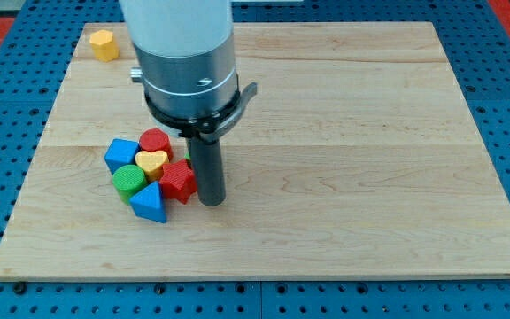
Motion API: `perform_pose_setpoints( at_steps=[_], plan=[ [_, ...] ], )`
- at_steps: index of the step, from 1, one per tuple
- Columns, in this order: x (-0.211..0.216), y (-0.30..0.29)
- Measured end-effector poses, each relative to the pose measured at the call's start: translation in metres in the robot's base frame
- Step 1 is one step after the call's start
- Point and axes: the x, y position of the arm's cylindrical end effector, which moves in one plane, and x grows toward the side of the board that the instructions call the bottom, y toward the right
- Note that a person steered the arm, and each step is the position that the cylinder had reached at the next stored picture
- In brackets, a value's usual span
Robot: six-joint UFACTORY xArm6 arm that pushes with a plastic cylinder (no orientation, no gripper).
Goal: Move the green star left a bit
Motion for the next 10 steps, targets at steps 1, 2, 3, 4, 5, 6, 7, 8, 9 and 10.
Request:
perform_pose_setpoints(
  at_steps=[1,2,3,4,5,6,7,8,9,10],
  plan=[
    [0.000,0.012],
    [-0.001,0.019],
    [-0.014,0.040],
    [-0.044,0.041],
    [-0.059,0.010],
    [-0.062,0.008],
    [-0.063,0.008],
    [-0.066,0.003],
    [-0.073,-0.009],
    [-0.076,-0.010]
  ],
)
